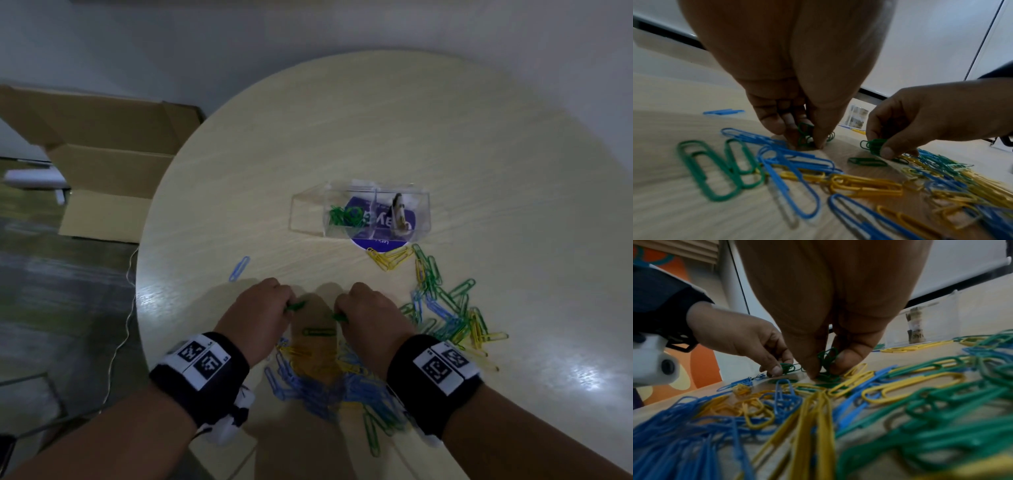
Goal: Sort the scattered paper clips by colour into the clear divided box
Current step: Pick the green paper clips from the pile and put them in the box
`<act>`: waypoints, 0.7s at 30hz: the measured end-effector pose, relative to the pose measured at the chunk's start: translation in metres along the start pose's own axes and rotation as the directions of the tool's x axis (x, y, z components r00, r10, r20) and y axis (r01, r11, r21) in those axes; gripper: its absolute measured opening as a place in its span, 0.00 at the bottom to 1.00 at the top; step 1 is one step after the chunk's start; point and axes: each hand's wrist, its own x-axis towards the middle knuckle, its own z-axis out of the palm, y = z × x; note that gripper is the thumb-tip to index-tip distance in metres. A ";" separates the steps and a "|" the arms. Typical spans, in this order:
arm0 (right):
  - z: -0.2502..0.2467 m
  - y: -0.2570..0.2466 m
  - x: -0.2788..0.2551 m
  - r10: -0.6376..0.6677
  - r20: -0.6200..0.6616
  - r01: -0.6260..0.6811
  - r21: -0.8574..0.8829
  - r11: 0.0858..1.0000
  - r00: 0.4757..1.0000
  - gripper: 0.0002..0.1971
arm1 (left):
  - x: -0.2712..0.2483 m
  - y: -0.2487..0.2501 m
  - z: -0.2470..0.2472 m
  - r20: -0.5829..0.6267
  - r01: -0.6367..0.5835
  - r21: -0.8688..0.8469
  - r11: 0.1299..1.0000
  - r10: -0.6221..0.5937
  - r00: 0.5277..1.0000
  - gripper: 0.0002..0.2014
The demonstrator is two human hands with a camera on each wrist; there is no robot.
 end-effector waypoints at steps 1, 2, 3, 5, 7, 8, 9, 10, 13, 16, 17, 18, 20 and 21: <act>0.001 0.001 -0.001 -0.016 0.002 0.016 -0.001 1.000 1.000 0.12 | 0.001 0.000 0.000 -0.013 0.005 -0.018 1.000 -0.005 1.000 0.04; 0.001 0.002 -0.002 -0.029 0.002 0.029 -0.004 1.000 1.000 0.12 | 0.003 0.000 0.000 -0.036 0.011 -0.039 0.999 -0.013 0.999 0.05; 0.001 0.003 -0.003 -0.034 0.004 0.034 -0.006 0.999 0.999 0.12 | 0.005 0.001 -0.002 -0.073 0.016 -0.066 0.998 -0.021 0.997 0.05; -0.003 0.006 -0.007 -0.033 0.000 0.033 0.016 0.999 0.999 0.11 | 0.012 0.005 -0.010 -0.166 0.044 -0.126 0.991 -0.065 0.984 0.04; -0.012 0.010 -0.012 -0.008 -0.034 0.010 0.079 0.997 0.999 0.12 | 0.023 0.012 -0.023 -0.252 0.087 -0.196 0.977 -0.136 0.958 0.03; -0.019 0.013 -0.015 0.010 -0.062 -0.003 0.114 0.994 0.998 0.12 | 0.030 0.017 -0.032 -0.291 0.092 -0.243 0.966 -0.163 0.943 0.02; -0.027 0.017 -0.017 0.038 -0.093 -0.023 0.156 0.987 0.995 0.11 | 0.038 0.023 -0.040 -0.322 0.086 -0.297 0.951 -0.185 0.929 0.02; -0.037 0.021 -0.019 0.076 -0.130 -0.047 0.216 0.975 0.989 0.10 | 0.047 0.030 -0.048 -0.342 0.077 -0.348 0.934 -0.203 0.918 0.02; -0.074 0.032 -0.014 0.212 -0.293 -0.091 0.376 0.922 0.932 0.06 | 0.075 0.045 -0.064 -0.391 0.027 -0.411 0.911 -0.203 0.898 0.03; -0.105 0.038 0.009 0.312 -0.421 -0.080 0.484 0.872 0.852 0.07 | 0.101 0.054 -0.067 -0.397 0.008 -0.449 0.894 -0.207 0.894 0.06; -0.110 0.036 0.020 0.321 -0.433 -0.078 0.492 0.867 0.842 0.08 | 0.104 0.053 -0.066 -0.395 0.020 -0.452 0.892 -0.220 0.892 0.07; -0.114 0.036 0.028 0.335 -0.436 -0.090 0.493 0.865 0.835 0.08 | 0.108 0.056 -0.063 -0.386 0.035 -0.434 0.900 -0.221 0.896 0.09; -0.113 0.032 0.044 0.335 -0.391 -0.122 0.477 0.870 0.857 0.10 | 0.109 0.056 -0.055 -0.373 0.073 -0.387 0.919 -0.229 0.899 0.14; -0.113 0.031 0.049 0.331 -0.372 -0.140 0.455 0.879 0.867 0.12 | 0.111 0.057 -0.055 -0.383 0.073 -0.376 0.924 -0.227 0.895 0.15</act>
